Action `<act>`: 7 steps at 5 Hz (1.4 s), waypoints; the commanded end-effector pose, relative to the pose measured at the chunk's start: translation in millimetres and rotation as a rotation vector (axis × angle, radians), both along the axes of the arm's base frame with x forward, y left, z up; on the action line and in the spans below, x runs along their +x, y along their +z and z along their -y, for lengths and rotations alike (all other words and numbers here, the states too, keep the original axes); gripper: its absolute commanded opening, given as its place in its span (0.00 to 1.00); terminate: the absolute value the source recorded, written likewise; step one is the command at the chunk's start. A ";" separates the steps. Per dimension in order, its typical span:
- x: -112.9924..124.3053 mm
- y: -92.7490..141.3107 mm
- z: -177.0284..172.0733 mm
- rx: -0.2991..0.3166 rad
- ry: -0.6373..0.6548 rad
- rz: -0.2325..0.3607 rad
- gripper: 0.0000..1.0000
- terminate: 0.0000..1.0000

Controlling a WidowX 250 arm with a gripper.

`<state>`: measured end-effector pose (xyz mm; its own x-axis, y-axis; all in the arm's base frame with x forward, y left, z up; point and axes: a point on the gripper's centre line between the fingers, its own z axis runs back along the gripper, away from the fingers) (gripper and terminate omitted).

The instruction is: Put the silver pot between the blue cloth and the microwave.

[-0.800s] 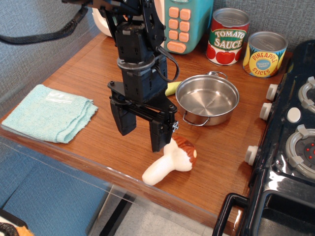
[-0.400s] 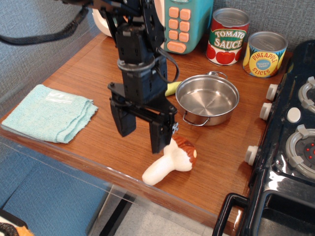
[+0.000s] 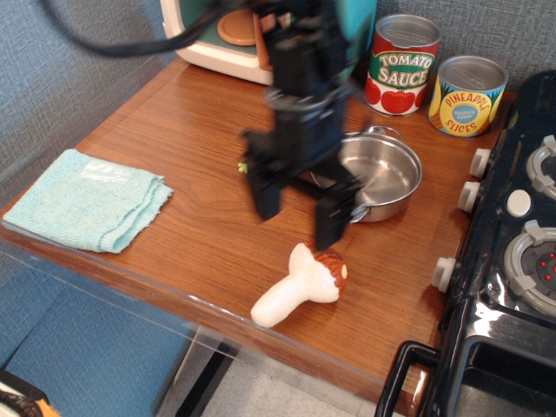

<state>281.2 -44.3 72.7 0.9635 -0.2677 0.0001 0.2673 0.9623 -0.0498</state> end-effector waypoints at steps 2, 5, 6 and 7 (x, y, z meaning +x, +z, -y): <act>94.8 21.2 26.6 0.004 0.071 0.183 1.00 0.00; 117.5 -24.8 49.2 -0.012 0.155 0.195 1.00 0.00; 120.9 -34.7 49.0 0.001 0.152 0.178 1.00 0.00; 121.2 -36.5 49.8 0.008 0.146 0.178 0.00 0.00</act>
